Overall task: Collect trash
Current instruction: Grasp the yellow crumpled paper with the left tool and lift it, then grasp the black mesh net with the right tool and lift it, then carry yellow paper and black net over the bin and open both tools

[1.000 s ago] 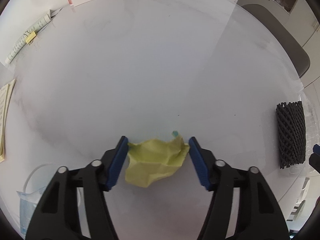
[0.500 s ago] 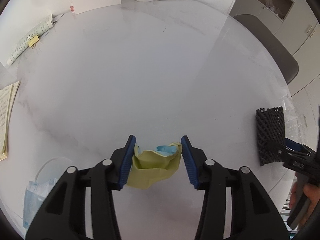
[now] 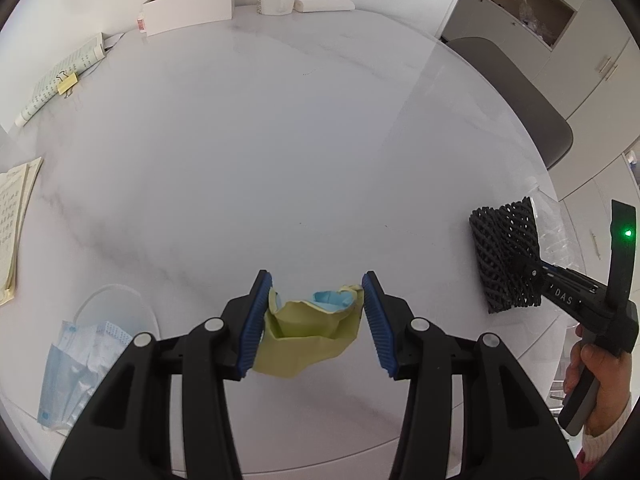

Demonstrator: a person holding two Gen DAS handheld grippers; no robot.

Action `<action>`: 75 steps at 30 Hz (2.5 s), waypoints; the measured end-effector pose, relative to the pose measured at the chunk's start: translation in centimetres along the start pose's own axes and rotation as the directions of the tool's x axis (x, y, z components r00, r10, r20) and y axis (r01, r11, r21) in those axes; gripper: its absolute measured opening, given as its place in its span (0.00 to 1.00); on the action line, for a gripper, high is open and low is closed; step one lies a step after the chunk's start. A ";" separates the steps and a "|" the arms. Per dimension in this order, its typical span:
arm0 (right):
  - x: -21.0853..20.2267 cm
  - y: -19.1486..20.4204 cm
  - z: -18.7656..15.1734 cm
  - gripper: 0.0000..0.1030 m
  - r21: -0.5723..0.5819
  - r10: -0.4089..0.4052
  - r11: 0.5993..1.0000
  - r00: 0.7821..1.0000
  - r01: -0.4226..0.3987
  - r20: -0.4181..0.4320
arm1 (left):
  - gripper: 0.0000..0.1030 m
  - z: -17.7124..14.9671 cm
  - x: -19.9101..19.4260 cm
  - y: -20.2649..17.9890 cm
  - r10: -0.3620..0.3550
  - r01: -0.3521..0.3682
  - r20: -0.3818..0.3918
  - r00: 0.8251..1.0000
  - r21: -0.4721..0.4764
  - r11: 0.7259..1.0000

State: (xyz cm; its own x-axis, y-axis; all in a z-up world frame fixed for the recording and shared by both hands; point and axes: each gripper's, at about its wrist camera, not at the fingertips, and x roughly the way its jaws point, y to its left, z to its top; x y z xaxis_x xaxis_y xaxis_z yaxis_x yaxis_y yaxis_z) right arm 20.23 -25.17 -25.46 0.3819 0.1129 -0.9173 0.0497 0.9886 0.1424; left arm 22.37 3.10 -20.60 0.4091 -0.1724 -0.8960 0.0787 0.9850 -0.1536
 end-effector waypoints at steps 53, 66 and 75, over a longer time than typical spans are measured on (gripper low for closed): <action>-24.3 -19.9 -32.0 0.14 0.303 -0.143 0.949 0.979 0.093 0.148 | 0.52 -26.5 -5.4 -34.6 -0.249 0.368 -0.285 0.926 0.528 0.765; -22.9 -22.3 -33.7 0.16 0.273 -0.076 0.961 0.989 0.040 0.125 | 0.80 -27.7 -6.2 -36.0 -0.220 0.321 -0.251 0.943 0.503 0.803; -17.7 -19.9 -33.7 0.16 0.195 -0.018 0.981 0.999 0.009 0.045 | 0.81 -25.0 -8.5 -31.4 -0.140 0.195 -0.150 0.979 0.473 0.859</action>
State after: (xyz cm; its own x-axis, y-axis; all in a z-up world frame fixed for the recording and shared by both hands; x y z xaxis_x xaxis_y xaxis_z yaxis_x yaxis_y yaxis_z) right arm -18.62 -43.52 -24.56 0.4222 0.0906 -0.9020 0.2316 0.9512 0.2040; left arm -6.28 -26.19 -18.61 0.2530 -0.3052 -0.9181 0.5776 0.8089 -0.1098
